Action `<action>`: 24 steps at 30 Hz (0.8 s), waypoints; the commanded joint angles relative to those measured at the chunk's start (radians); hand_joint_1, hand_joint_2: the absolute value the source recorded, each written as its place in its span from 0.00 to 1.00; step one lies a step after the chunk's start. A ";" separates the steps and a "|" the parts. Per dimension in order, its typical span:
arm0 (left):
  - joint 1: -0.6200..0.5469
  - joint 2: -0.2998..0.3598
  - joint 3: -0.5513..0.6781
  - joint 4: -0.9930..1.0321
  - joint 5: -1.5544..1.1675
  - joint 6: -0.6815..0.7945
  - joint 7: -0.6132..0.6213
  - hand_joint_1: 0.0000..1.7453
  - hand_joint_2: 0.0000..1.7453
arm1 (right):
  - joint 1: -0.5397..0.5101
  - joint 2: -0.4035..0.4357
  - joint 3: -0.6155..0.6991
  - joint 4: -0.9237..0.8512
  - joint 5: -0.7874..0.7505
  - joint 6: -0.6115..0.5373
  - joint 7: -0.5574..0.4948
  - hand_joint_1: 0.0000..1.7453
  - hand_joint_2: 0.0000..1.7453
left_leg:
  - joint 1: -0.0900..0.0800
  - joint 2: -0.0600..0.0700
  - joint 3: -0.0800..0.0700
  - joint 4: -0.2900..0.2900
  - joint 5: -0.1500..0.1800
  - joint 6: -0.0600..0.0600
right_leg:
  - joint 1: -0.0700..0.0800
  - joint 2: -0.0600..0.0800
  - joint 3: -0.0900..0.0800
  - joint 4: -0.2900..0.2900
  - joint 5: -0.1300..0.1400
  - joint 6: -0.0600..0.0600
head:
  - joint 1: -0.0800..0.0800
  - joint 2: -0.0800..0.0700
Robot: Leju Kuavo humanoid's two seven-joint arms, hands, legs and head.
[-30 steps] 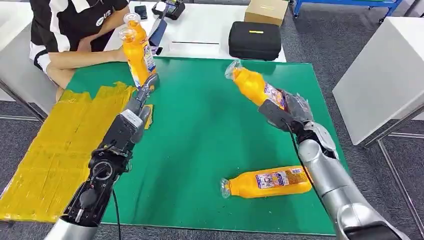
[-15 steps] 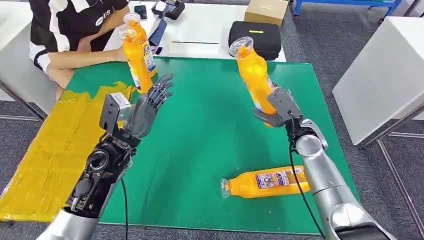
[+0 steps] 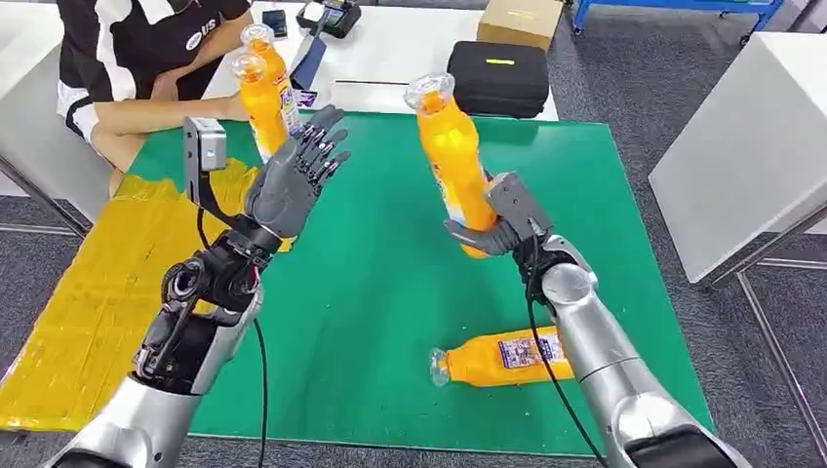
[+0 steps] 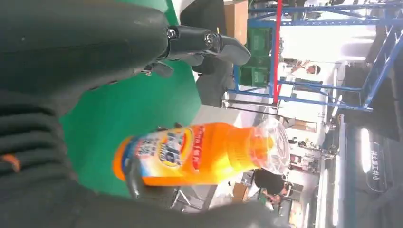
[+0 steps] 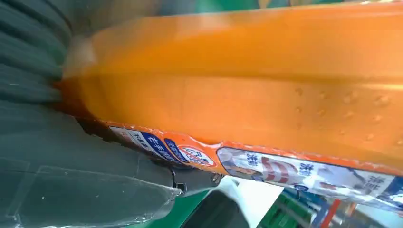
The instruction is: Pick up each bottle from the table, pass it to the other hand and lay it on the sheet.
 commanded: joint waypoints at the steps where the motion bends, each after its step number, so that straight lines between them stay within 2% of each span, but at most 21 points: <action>1: -0.058 0.019 -0.035 0.069 0.038 0.001 0.022 0.00 1.00 | -0.065 0.031 0.074 0.080 -0.011 0.018 -0.005 1.00 1.00 | 0.000 0.001 0.009 0.003 -0.006 0.001 | 0.001 0.003 0.008 0.002 -0.004 -0.008 | 0.000 0.000; 2: -0.058 0.021 -0.038 0.067 0.044 0.004 0.030 0.00 1.00 | -0.067 0.041 0.090 0.083 -0.008 0.021 -0.003 1.00 1.00 | 0.000 0.002 0.004 0.001 -0.003 0.000 | 0.001 0.003 0.004 0.001 -0.002 -0.005 | 0.000 0.000; 4: -0.058 0.019 -0.038 0.067 0.052 0.021 0.038 0.00 1.00 | -0.067 0.055 0.108 0.089 -0.005 0.020 -0.002 1.00 1.00 | 0.000 0.003 0.008 0.002 -0.005 0.000 | 0.000 0.005 0.007 0.002 -0.004 -0.008 | 0.000 0.000; 7: -0.066 0.024 -0.060 0.074 0.062 0.039 0.041 0.00 1.00 | -0.068 0.076 0.144 0.104 -0.013 0.020 -0.007 1.00 1.00 | 0.000 0.002 0.002 0.000 -0.001 0.000 | 0.001 0.003 0.002 0.000 -0.001 -0.004 | 0.000 0.000; 10: -0.081 0.020 -0.081 0.106 0.062 0.058 0.038 0.00 1.00 | -0.077 0.093 0.172 0.114 -0.023 0.025 -0.017 1.00 1.00 | 0.001 0.002 0.007 0.002 -0.004 0.000 | 0.002 0.004 0.005 0.002 -0.003 -0.007 | 0.000 0.000; 11: -0.080 0.017 -0.083 0.107 0.062 0.058 0.037 0.00 1.00 | -0.081 0.097 0.174 0.113 -0.023 0.024 -0.017 1.00 1.00 | 0.001 0.002 0.003 0.001 -0.002 0.000 | 0.002 0.003 0.002 0.000 -0.001 -0.004 | 0.000 0.000; 12: -0.084 0.013 -0.091 0.117 0.058 0.062 0.032 0.00 1.00 | -0.090 0.101 0.180 0.123 -0.024 0.018 -0.017 1.00 1.00 | 0.002 0.002 0.006 0.002 -0.004 0.000 | 0.002 0.003 0.005 0.002 -0.003 -0.007 | 0.000 0.000; 15: -0.078 0.008 -0.125 0.119 0.054 0.061 0.022 0.00 1.00 | -0.111 0.106 0.196 0.151 -0.036 0.006 -0.015 1.00 1.00 | 0.001 0.001 0.004 0.001 -0.003 0.000 | 0.002 0.002 0.004 0.001 -0.002 -0.006 | 0.000 0.000; 24: -0.074 -0.011 -0.187 0.140 0.060 0.042 0.015 0.00 1.00 | -0.102 0.112 0.226 0.153 -0.040 -0.015 -0.022 1.00 1.00 | 0.002 0.001 0.010 0.002 -0.005 0.000 | 0.002 0.002 0.009 0.002 -0.005 -0.009 | 0.000 0.000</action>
